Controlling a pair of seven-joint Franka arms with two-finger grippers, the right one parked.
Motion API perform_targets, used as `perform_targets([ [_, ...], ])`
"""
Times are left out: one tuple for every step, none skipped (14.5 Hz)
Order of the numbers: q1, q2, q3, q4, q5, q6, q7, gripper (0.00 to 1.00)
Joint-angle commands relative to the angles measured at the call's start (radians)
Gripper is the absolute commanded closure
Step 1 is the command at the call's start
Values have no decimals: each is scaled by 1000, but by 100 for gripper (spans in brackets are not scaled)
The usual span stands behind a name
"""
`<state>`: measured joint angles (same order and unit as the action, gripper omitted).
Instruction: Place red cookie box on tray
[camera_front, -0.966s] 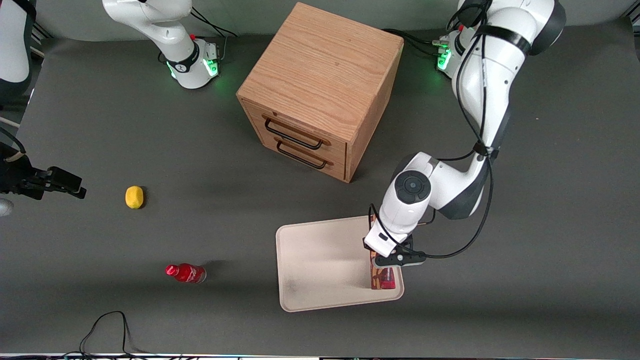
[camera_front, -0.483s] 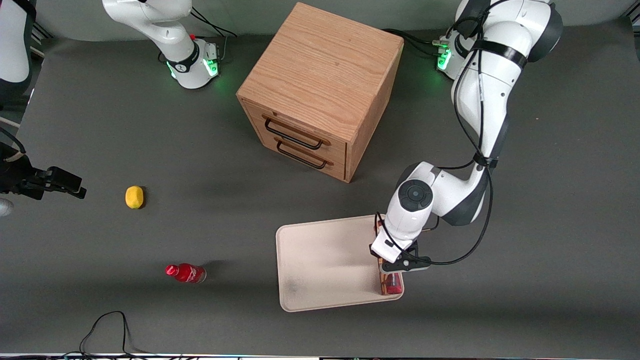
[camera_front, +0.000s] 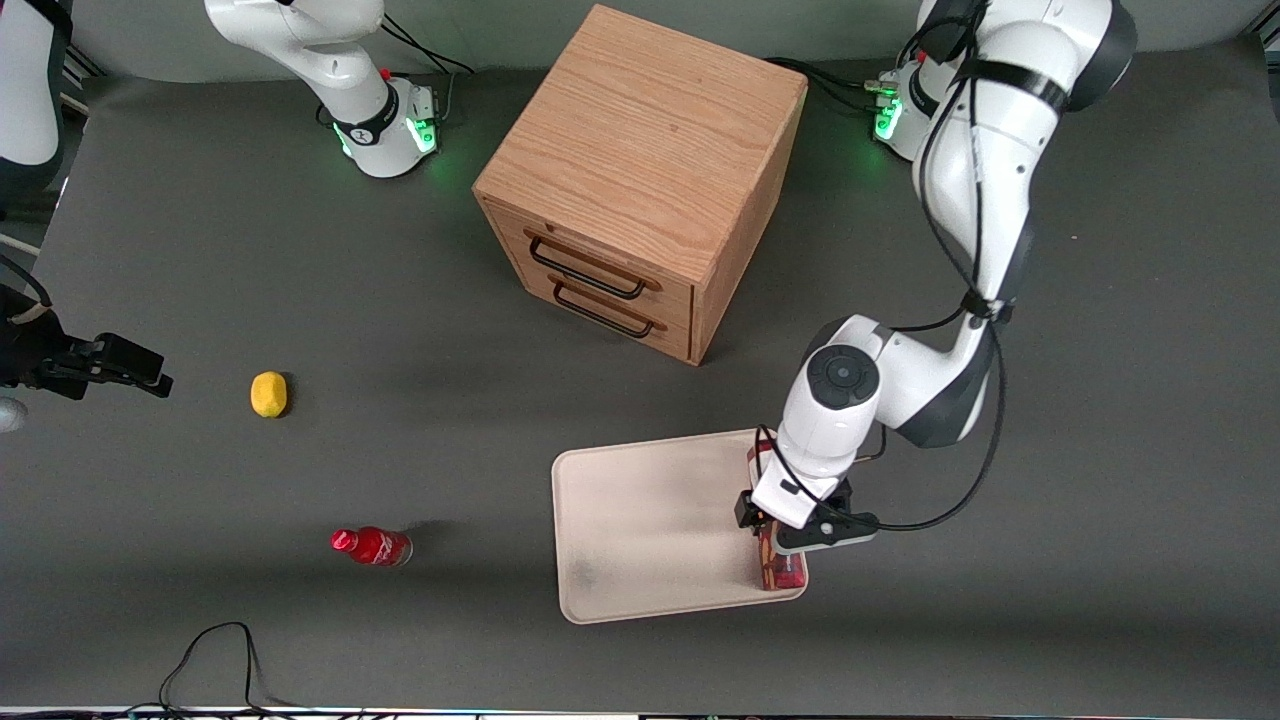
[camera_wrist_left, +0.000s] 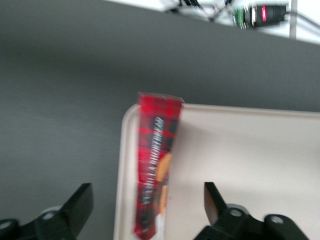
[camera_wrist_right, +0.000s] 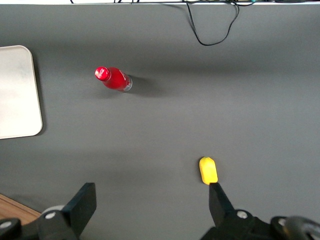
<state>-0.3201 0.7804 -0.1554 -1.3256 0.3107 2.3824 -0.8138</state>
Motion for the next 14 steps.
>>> perform_targets([
  [53,-186,0,-99,-83,-139,68,0],
  [85,-257,0,-145,-152,-185,129,0],
  [114,-330,3,-194,-206,-227,172,0],
  [139,-393,11,-242,-226,-276,209,0],
  [159,-441,26,-273,-229,-329,249,0],
  [177,-493,49,-299,-234,-375,296,0],
  [197,-557,62,-334,-235,-418,356,0],
  [226,-631,68,-372,-235,-460,419,0],
  [252,-700,74,-407,-235,-513,488,0],
  [277,-757,80,-425,-235,-581,552,0],
  [301,-805,80,-431,-235,-642,612,0],
  [326,-847,80,-435,-235,-684,674,0],
  [351,-889,80,-446,-235,-701,724,0],
  [367,-924,80,-466,-235,-706,767,0],
])
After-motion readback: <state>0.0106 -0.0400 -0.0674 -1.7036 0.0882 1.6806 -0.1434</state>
